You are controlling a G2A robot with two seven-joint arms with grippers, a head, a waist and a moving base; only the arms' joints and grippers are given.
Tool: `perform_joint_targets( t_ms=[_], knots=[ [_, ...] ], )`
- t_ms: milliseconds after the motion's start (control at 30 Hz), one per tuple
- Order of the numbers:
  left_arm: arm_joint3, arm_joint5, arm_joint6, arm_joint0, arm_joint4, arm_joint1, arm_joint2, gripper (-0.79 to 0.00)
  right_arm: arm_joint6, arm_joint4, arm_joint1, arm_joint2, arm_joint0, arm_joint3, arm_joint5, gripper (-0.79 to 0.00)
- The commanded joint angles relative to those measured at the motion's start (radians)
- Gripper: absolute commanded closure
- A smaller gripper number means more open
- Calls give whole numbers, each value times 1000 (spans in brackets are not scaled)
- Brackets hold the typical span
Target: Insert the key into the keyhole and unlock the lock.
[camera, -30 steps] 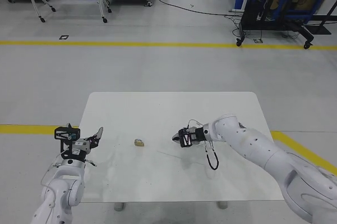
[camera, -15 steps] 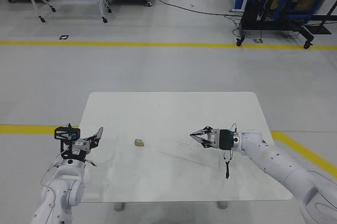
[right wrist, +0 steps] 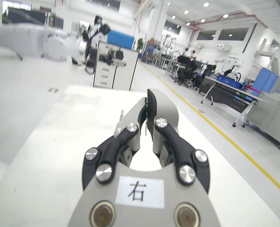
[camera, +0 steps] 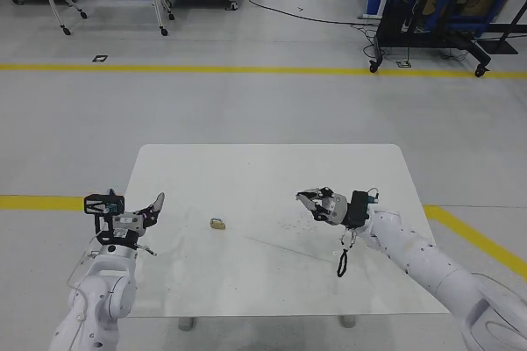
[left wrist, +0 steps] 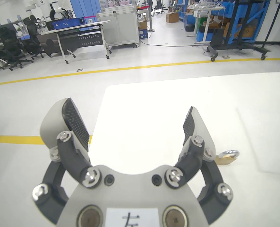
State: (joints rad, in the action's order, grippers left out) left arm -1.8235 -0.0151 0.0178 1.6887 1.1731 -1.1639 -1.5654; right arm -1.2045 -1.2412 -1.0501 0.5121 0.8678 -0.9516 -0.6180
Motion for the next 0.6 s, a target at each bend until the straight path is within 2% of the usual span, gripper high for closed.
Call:
perform_joint_targets(
  t_ms=[0, 100, 133, 200, 467, 567],
  knots=[
    [0, -53, 6, -23, -134, -5, 14, -785, 18, 127, -14, 5, 8, -21, -16, 0],
    [24, -149, 66, -87, -374, -13, 39, -785, 69, 257, -28, 18, 15, -23, -67, 0],
    [33, -189, 114, -116, -380, -12, 53, -785, 85, 282, -29, 25, 15, -21, -83, 0],
    [34, -196, 178, -152, -342, -10, 69, -785, 96, 297, -30, 31, 16, -21, -94, 0],
    [34, -196, 178, -152, -342, -10, 69, -785, 96, 297, -30, 31, 16, -21, -94, 0],
    [60, -253, 190, -152, -468, -14, 83, -785, 96, 297, -30, 31, 16, -21, -94, 0]
  ],
)
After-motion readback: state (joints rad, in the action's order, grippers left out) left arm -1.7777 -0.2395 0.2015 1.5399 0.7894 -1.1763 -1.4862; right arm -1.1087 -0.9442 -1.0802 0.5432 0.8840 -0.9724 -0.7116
